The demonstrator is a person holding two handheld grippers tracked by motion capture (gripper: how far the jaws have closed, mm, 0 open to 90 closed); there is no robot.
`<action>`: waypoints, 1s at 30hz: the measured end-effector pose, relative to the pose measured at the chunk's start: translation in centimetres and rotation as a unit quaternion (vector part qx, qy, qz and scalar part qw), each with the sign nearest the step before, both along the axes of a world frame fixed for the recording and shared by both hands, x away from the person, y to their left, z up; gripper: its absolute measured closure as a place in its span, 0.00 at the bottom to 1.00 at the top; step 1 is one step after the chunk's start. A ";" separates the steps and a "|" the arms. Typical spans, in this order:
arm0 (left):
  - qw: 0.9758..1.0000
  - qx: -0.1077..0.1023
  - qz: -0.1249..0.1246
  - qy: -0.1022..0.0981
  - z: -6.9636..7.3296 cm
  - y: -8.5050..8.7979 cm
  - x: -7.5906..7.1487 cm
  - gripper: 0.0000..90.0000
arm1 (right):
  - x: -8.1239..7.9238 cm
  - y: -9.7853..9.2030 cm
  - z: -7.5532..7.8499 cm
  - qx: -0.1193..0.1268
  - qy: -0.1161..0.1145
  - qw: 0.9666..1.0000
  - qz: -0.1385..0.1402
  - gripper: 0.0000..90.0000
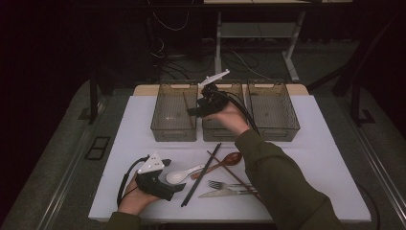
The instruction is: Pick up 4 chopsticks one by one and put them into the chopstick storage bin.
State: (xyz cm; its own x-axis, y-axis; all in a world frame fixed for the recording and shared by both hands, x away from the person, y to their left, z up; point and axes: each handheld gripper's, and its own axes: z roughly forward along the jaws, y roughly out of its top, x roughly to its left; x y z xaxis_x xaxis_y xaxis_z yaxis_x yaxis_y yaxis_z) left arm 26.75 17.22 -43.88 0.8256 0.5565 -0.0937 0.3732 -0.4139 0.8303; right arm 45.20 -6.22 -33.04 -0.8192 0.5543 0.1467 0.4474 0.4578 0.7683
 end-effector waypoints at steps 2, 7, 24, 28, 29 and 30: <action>1.000 0.000 0.000 0.001 0.0 0.0 0.0 0.00 | -0.4 -0.7 -0.1 0.000 0.000 1.000 0.003 0.40; 1.000 0.001 0.001 0.002 -0.1 0.0 0.0 0.00 | -1.6 -2.4 -0.5 0.006 0.001 1.000 0.016 0.40; 1.000 0.002 -0.001 0.006 -0.2 -0.1 0.1 0.00 | -5.3 -7.8 -2.6 0.007 0.005 1.000 0.024 0.39; 1.000 0.002 0.000 0.006 -0.2 -0.1 0.1 0.00 | -6.6 -9.1 -3.2 0.009 0.002 1.000 0.023 0.39; 1.000 0.003 0.001 0.007 -0.3 -0.1 0.1 0.00 | -6.9 -9.4 -3.4 0.011 0.003 1.000 0.023 0.39; 1.000 0.003 0.001 0.007 -0.3 -0.1 0.1 0.00 | -7.2 -9.7 -3.6 0.010 0.003 1.000 0.023 0.39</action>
